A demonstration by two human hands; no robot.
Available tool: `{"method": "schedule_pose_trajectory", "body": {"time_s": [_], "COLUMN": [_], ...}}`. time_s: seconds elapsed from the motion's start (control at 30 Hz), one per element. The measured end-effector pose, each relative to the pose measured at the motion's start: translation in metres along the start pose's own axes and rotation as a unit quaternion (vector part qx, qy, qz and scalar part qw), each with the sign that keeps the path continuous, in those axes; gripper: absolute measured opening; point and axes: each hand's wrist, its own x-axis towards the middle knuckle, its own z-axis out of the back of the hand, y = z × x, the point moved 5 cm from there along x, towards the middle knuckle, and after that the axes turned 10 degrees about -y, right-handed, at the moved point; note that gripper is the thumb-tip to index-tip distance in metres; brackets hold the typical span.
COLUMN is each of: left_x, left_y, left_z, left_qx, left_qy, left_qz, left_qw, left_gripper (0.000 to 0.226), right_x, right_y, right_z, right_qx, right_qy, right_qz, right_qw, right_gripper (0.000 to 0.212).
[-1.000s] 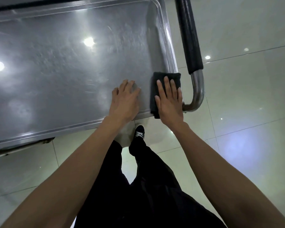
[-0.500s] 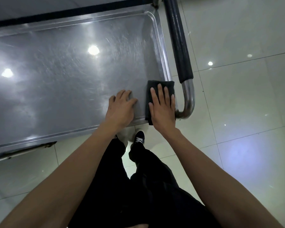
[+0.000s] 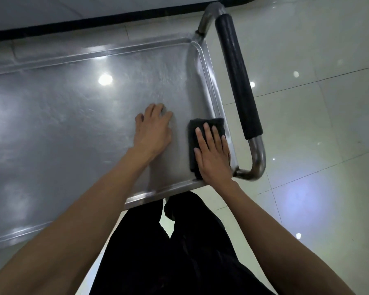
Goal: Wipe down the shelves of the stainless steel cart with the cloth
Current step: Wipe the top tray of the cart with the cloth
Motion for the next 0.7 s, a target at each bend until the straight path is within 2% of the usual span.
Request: {"method": "schedule_pose_trajectory", "body": {"time_s": [0.3, 0.7], "left_x": [0.028, 0.036], "left_y": [0.015, 0.019], "left_z": [0.002, -0.008], "left_qx": [0.023, 0.071], "left_qy": [0.007, 0.029], "left_qz": [-0.008, 0.018], "left_qw": [1.000, 0.997], "left_gripper": [0.044, 0.064], "right_x": [0.060, 0.202], "right_y": [0.009, 0.017], "right_z": [0.004, 0.003], "right_qx": [0.025, 0.036], "right_qy": [-0.013, -0.018], "right_qz": [0.003, 0.002], "right_qw": [1.000, 0.999], "right_gripper": [0.058, 0.057]}}
